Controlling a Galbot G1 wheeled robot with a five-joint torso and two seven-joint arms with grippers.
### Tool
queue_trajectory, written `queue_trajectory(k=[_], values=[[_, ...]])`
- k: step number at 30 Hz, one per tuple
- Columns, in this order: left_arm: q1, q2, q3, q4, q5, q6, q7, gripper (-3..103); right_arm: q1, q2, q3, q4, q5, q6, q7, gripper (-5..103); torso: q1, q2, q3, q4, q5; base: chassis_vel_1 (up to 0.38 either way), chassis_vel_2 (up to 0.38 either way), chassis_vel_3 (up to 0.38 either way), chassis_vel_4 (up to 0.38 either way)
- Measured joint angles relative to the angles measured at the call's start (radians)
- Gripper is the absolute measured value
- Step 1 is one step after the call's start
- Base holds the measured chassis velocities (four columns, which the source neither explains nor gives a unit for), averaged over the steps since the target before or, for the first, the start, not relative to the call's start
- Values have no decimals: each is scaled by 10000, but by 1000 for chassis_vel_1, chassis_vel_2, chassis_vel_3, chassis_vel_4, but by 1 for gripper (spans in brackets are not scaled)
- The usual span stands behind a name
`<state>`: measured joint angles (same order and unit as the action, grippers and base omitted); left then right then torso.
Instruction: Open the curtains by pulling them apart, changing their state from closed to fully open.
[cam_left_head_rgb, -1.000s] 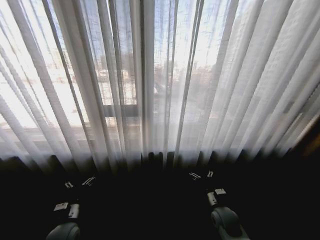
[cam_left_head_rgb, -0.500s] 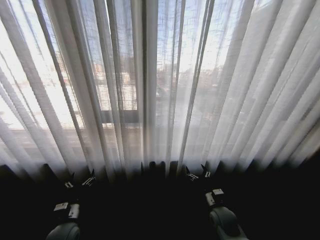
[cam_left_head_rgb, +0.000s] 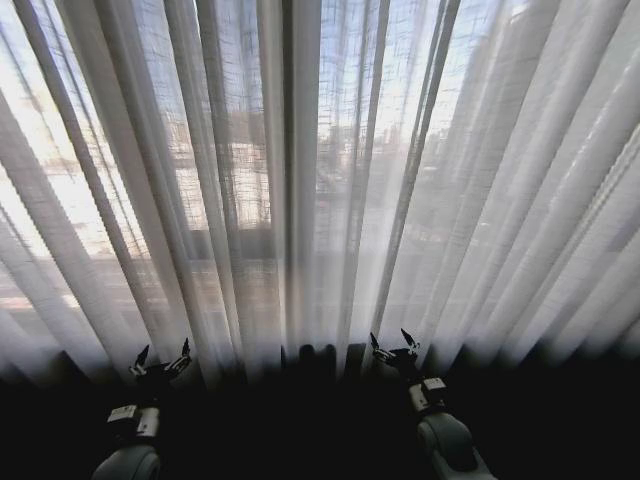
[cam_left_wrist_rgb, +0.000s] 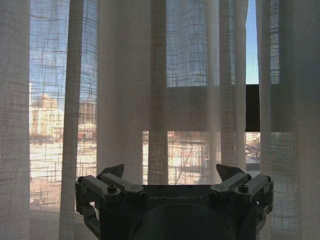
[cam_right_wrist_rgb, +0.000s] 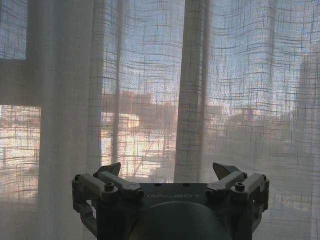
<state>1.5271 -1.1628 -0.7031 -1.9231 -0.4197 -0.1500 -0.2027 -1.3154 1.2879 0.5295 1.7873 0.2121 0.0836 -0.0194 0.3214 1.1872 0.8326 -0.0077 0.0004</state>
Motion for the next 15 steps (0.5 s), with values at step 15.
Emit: queue_trajectory(k=[15], values=[[7, -1, 0, 0, 0, 0, 0, 100, 1481, -213, -317, -994, -768, 21, 537, 100, -23, 11, -7, 3, -3, -23, 33, 35, -21]])
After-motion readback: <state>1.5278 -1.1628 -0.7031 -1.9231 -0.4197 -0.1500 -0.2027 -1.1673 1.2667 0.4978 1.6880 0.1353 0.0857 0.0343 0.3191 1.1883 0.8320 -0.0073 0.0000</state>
